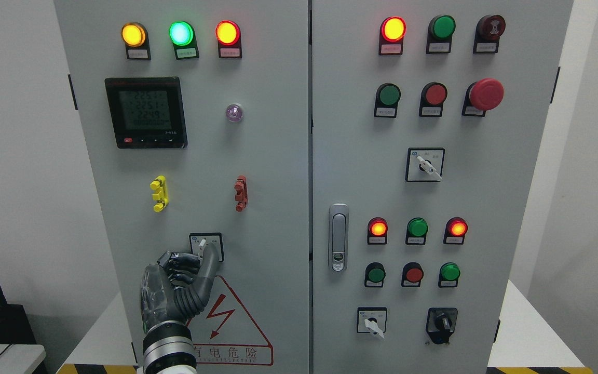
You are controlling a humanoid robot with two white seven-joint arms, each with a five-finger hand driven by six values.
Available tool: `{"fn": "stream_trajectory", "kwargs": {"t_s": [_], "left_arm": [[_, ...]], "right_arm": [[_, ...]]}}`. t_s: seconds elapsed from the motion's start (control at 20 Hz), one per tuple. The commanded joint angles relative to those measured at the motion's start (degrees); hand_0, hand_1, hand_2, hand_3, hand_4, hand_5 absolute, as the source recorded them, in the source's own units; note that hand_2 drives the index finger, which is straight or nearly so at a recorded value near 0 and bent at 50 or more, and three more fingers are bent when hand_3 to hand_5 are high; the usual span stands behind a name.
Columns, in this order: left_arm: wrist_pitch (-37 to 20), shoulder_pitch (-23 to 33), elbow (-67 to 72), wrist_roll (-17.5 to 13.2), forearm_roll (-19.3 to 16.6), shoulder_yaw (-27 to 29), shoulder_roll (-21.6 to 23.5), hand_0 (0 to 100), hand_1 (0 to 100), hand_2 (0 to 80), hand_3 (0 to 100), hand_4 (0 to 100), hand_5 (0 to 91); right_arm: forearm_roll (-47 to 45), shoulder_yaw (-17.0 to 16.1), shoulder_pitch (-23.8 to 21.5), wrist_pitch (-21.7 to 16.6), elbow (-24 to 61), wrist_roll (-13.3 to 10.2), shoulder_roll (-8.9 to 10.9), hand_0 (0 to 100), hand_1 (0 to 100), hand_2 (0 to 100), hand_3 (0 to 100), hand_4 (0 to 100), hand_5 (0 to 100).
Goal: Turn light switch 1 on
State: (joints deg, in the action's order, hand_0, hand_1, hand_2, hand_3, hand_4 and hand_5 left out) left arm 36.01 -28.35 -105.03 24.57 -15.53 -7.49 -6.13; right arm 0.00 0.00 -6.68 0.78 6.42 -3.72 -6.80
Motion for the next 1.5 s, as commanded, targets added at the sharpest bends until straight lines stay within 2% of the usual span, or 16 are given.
{"fn": "stream_trajectory", "kwargs": {"t_s": [0.0,0.95,1.45], "left_arm": [[0.0,-0.2,0.2,0.0,0.0,-0.3,0.0,20,49,59.1,74,78,70.1],[0.1,-0.2,0.3,0.0,-0.3,-0.4,0.0,29,47,61.5,76,78,70.8],[0.0,-0.2,0.3,-0.1,-0.2,-0.7,0.0,40,44,62.5,77,78,70.6]], "right_arm": [[-1.4,1.0,0.0,0.0,0.0,0.0,-0.06,12,39,0,0,0,0],[-1.4,1.0,0.0,0.0,0.0,0.0,-0.06,12,39,0,0,0,0],[-1.4,1.0,0.0,0.0,0.0,0.0,0.03,12,39,0,0,0,0]]}}
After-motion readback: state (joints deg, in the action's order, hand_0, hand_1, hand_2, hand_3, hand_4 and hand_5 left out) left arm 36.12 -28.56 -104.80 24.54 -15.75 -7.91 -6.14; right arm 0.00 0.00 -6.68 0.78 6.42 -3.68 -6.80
